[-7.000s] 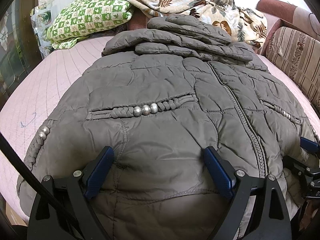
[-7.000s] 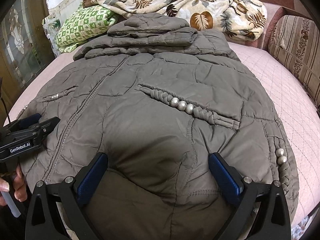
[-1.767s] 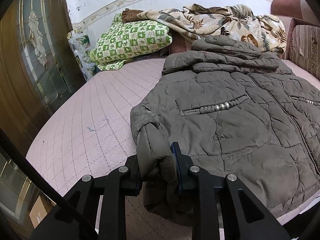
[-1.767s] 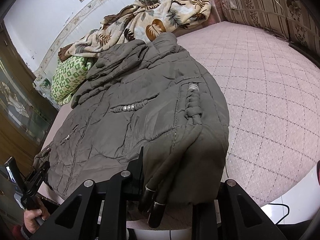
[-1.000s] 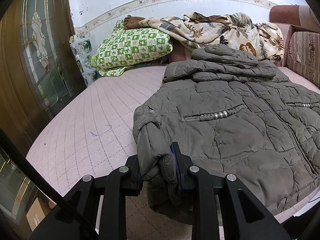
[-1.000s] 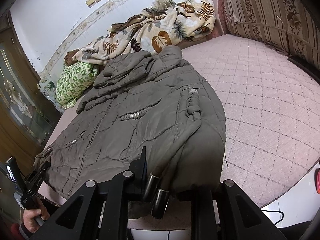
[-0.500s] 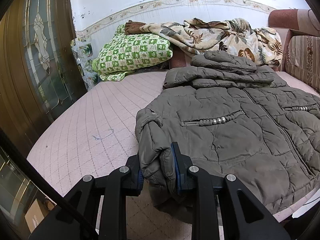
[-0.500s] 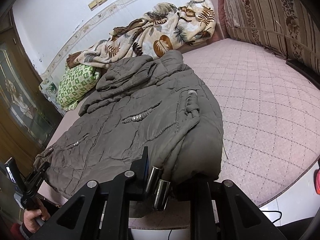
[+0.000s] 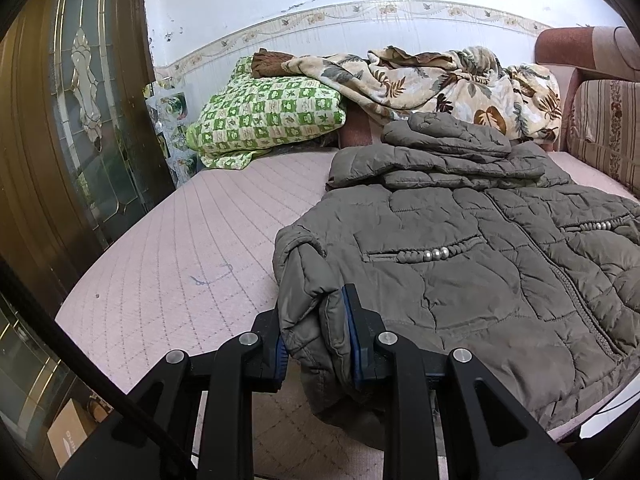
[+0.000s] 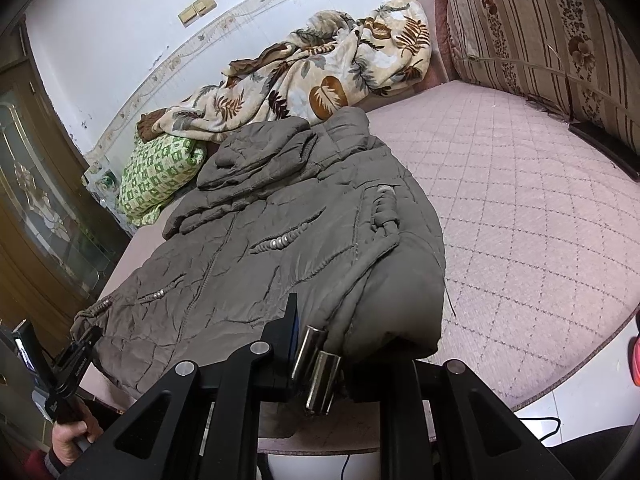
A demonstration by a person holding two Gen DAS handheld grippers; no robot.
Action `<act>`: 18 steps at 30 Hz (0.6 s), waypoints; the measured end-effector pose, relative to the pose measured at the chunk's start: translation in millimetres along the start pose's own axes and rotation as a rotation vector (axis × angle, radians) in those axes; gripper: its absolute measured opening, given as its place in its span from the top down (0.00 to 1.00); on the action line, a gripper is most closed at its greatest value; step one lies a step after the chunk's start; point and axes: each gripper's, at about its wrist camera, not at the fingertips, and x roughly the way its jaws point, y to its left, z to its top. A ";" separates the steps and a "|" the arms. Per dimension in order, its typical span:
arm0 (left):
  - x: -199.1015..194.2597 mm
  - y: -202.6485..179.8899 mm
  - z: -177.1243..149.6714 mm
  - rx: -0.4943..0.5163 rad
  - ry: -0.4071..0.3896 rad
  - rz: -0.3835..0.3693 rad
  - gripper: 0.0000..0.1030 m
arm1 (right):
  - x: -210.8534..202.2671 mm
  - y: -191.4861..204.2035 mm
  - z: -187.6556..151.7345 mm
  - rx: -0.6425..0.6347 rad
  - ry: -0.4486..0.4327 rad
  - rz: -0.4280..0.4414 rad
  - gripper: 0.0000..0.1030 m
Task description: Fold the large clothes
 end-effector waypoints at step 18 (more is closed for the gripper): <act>-6.2 0.8 1.2 -0.004 -0.007 -0.003 0.78 | -11.1 -2.6 2.0 0.014 -0.005 0.027 0.82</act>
